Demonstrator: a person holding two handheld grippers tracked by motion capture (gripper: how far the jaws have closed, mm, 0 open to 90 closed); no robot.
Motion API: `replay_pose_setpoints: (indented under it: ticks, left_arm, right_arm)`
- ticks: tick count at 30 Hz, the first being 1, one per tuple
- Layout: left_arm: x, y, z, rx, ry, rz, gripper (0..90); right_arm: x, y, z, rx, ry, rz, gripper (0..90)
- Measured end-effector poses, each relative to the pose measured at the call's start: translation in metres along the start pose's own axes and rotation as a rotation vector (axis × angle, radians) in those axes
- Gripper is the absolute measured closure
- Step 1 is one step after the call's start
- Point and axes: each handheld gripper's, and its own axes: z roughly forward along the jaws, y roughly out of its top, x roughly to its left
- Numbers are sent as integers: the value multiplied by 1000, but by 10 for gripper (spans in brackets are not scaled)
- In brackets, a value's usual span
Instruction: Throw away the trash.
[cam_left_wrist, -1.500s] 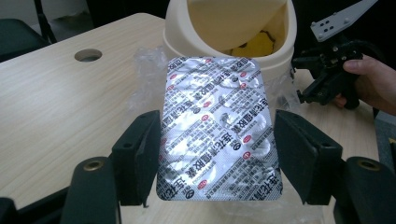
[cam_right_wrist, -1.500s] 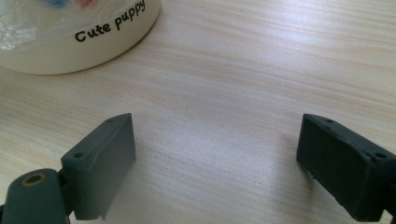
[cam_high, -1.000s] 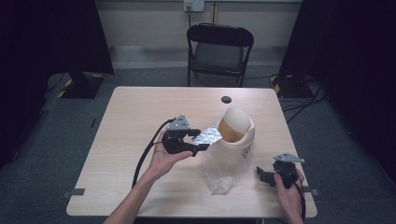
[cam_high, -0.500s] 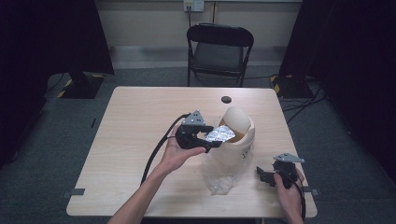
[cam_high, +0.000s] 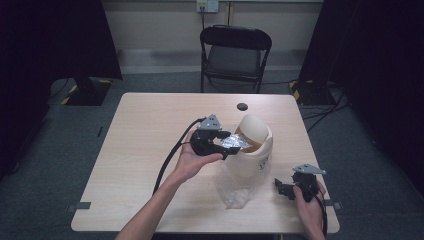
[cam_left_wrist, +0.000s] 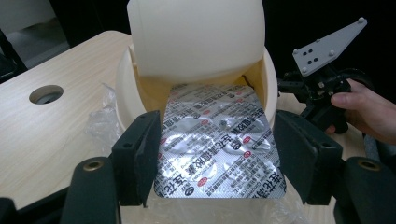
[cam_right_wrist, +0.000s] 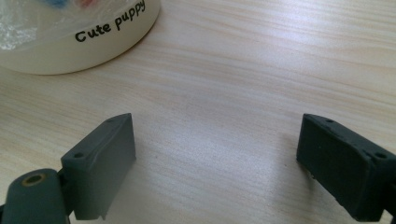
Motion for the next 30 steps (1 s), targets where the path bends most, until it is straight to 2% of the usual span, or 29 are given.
replay_pose_setpoints:
  ticks: [3,16,24,30]
  left_arm:
    - [1,3,2,0,-1,6,339]
    - [6,8,17,10,-20,-19,339]
    - [7,9,24,14,-12,-26,339]
    - [5,10,28,16,-2,-14,338]
  right_arm:
    - [0,0,0,0,0,-1,109]
    - [0,0,0,0,0,0,108]
    - [0,0,0,0,0,0,108]
    - [0,0,0,0,0,0,108]
